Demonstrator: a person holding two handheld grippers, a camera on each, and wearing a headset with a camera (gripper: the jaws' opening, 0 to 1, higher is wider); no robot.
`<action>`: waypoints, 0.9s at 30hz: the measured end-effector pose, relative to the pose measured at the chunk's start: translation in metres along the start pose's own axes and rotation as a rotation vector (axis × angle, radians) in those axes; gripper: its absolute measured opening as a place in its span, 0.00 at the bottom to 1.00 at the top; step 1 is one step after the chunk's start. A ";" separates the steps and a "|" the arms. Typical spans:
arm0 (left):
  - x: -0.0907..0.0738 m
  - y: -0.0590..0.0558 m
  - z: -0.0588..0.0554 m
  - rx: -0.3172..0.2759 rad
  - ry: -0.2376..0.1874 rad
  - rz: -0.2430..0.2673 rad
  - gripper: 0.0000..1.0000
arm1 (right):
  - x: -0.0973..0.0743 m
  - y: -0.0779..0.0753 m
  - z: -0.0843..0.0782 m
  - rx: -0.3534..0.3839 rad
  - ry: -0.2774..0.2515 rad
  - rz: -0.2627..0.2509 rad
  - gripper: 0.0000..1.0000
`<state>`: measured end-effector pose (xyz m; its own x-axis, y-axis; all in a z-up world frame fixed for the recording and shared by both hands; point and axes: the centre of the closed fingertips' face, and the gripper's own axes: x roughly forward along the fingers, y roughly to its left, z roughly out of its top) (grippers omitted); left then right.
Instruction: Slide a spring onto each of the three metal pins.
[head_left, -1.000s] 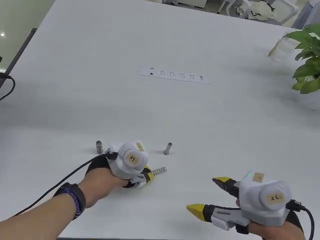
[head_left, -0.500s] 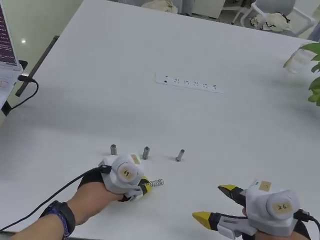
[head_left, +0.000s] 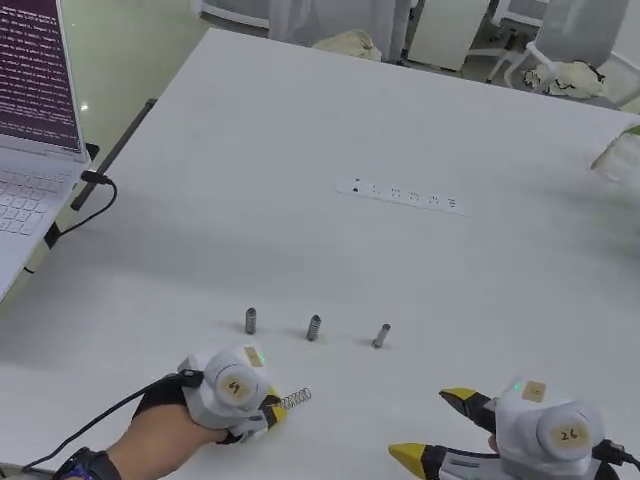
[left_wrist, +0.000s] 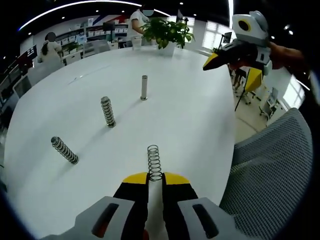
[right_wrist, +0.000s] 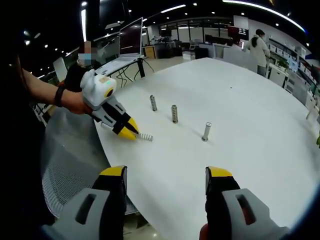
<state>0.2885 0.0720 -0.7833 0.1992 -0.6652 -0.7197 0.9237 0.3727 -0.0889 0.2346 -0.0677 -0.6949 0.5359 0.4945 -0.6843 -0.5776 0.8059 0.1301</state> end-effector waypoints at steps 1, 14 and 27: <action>0.000 0.000 -0.001 -0.001 0.001 0.001 0.02 | 0.000 0.000 0.000 -0.002 0.000 0.000 0.62; 0.001 0.009 -0.013 -0.003 0.035 0.050 0.05 | -0.007 -0.004 -0.009 0.014 0.001 -0.020 0.62; 0.005 0.005 -0.007 -0.023 0.024 0.041 0.02 | -0.005 -0.002 -0.004 0.001 0.006 -0.012 0.62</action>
<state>0.2915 0.0749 -0.7926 0.2286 -0.6330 -0.7396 0.9071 0.4144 -0.0743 0.2304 -0.0728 -0.6950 0.5386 0.4831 -0.6903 -0.5707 0.8119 0.1229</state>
